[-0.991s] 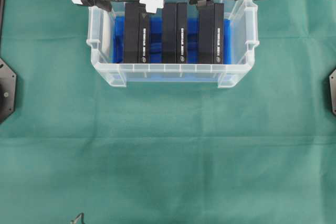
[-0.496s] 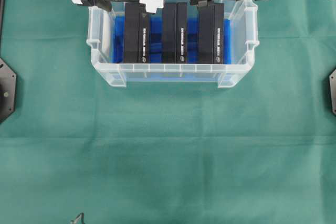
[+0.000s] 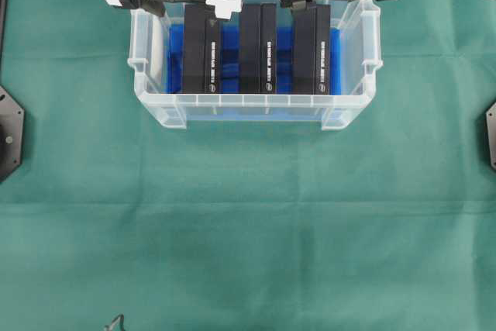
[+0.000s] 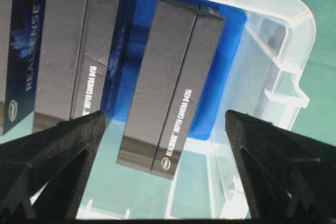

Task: Take the box out of the case with both arms.
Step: 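Move both open grippers above the left and right black boxes, then lower both grippers around the left and right black boxes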

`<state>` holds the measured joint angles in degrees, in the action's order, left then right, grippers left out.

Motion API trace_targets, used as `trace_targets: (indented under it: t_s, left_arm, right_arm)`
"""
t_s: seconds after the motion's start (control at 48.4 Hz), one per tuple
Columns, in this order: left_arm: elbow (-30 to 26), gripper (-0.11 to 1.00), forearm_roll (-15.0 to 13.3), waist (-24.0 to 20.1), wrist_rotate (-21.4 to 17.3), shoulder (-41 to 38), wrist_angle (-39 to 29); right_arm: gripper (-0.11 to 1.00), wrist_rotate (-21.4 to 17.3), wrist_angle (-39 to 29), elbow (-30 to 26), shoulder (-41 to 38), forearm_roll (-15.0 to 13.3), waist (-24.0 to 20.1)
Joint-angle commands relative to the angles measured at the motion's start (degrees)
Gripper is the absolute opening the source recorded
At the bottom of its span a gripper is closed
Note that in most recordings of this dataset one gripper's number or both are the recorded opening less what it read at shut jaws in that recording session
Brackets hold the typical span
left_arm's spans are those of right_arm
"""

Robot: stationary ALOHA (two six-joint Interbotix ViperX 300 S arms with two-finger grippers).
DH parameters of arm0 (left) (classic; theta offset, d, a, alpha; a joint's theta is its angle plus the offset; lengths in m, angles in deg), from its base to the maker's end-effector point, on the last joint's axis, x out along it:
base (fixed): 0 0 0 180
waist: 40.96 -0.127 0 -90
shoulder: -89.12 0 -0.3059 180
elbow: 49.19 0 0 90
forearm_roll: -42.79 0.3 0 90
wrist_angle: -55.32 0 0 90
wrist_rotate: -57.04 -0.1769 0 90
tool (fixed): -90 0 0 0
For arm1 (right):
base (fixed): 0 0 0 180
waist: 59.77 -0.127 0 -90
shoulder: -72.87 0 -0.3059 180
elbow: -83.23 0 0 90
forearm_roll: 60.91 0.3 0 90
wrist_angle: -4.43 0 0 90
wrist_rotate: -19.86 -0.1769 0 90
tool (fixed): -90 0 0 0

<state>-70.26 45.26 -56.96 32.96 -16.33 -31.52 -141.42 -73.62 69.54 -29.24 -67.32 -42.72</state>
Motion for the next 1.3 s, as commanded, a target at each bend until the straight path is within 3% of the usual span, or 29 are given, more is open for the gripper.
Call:
trace_targets:
  t_s: [0.0,1.28]
  left_arm:
    - [-1.0,0.92,0.4,0.0,0.2,0.8,0.1]
    - [1.1,0.92,1.0,-0.2,0.2,0.8,2.1]
  right_arm:
    - [0.96,-0.1,0.0,-1.3,0.8,0.1,-0.2]
    - [0.96,-0.1,0.0,-1.1,0.1,0.2,-0.4]
